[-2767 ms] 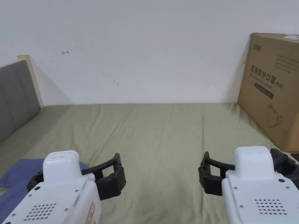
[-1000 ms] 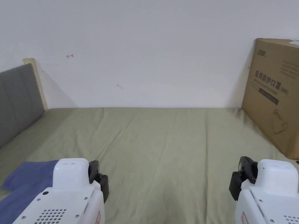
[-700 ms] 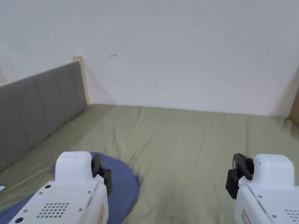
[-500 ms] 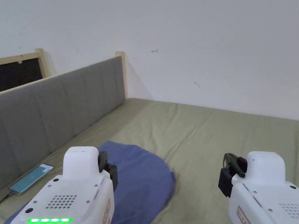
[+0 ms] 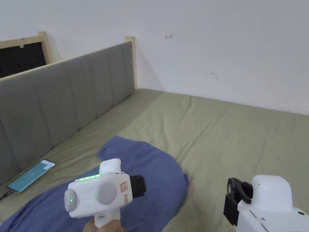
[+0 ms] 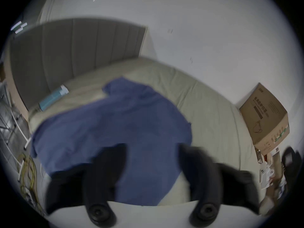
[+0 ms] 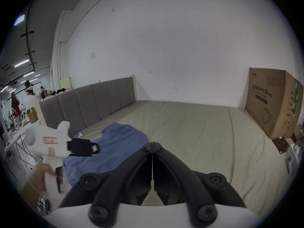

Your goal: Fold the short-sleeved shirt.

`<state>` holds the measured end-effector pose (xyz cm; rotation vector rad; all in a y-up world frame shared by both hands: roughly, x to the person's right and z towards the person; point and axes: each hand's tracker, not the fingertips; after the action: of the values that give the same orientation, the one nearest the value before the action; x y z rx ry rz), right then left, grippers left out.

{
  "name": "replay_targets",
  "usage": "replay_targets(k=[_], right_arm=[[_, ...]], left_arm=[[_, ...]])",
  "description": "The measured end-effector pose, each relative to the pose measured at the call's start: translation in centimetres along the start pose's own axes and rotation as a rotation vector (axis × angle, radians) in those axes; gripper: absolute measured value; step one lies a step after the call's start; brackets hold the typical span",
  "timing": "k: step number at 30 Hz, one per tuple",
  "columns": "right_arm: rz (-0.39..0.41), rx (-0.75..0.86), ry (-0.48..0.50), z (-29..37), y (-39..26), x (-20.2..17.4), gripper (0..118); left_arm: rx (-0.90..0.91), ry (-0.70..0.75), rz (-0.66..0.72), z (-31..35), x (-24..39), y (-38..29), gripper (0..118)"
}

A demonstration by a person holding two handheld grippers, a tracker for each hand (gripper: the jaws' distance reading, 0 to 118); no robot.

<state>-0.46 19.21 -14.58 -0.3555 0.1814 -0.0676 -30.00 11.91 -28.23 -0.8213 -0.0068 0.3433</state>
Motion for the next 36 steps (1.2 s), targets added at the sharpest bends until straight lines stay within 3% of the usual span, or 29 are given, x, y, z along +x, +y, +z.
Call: replay_targets(k=[1, 2, 5, 9, 11, 13, 15, 16, 17, 18, 20, 23, 28, 33, 36], right_arm=[[-0.010, -0.029, -0.011, -0.5, -0.3, 0.5, 1], [-0.024, -0.054, -0.018, -1.0, -0.6, 1.1, 1], [-0.035, -0.097, -0.045, -2.2, -1.6, 2.2, 1], [0.003, -0.141, -0.078, -3.5, -2.4, 2.9, 1], [-0.014, -0.165, -0.079, -4.4, -2.7, 3.5, 1], [-0.047, -0.180, -0.086, -4.9, -3.0, 3.8, 1], [-0.072, -0.188, -0.085, -5.2, -3.2, 4.1, 1], [-0.076, -0.192, -0.084, -5.2, -3.4, 4.3, 1], [-0.078, -0.198, -0.085, -5.3, -3.4, 4.3, 1], [-0.077, -0.201, -0.089, -5.2, -3.5, 4.3, 1], [-0.079, -0.201, -0.091, -4.7, -3.6, 4.5, 1], [-0.091, -0.200, -0.093, -4.1, -3.5, 5.2, 1], [-0.142, -0.159, -0.148, -2.6, -2.4, 7.7, 1], [-0.153, -0.086, -0.243, 0.8, -0.5, 10.6, 1], [-0.184, -0.024, -0.317, 3.7, 0.5, 12.9, 1]], left_arm=[[-0.007, 0.005, 0.018, -1.6, 0.2, 0.3, 97], [-0.018, -0.007, 0.031, -3.0, 0.3, 0.7, 107], [-0.097, 0.052, 0.079, -7.3, 0.8, 2.3, 112], [-0.220, 0.066, -0.003, -12.7, 1.7, 1.7, 112], [-0.316, 0.122, -0.106, -14.7, 2.4, 0.0, 103], [-0.190, 0.225, -0.300, -14.1, 4.0, -1.5, 86], [-0.188, 0.167, -0.249, -12.7, 4.0, -1.5, 50], [-0.190, 0.177, -0.265, -12.6, 3.9, -1.1, 23], [-0.203, 0.200, -0.277, -12.7, 3.6, -0.6, 9], [-0.208, 0.259, -0.286, -12.8, 3.2, -0.2, 9], [-0.251, 0.163, -0.156, -12.5, 2.0, 0.7, 9], [-0.225, 0.126, -0.124, -10.8, 2.5, 1.9, 9], [-0.156, -0.177, -0.017, -6.2, 5.7, 4.4, 9], [-0.104, -0.380, -0.192, -2.0, 17.0, 5.1, 9], [-0.133, -0.652, -0.238, 0.6, 25.1, 2.8, 9]])
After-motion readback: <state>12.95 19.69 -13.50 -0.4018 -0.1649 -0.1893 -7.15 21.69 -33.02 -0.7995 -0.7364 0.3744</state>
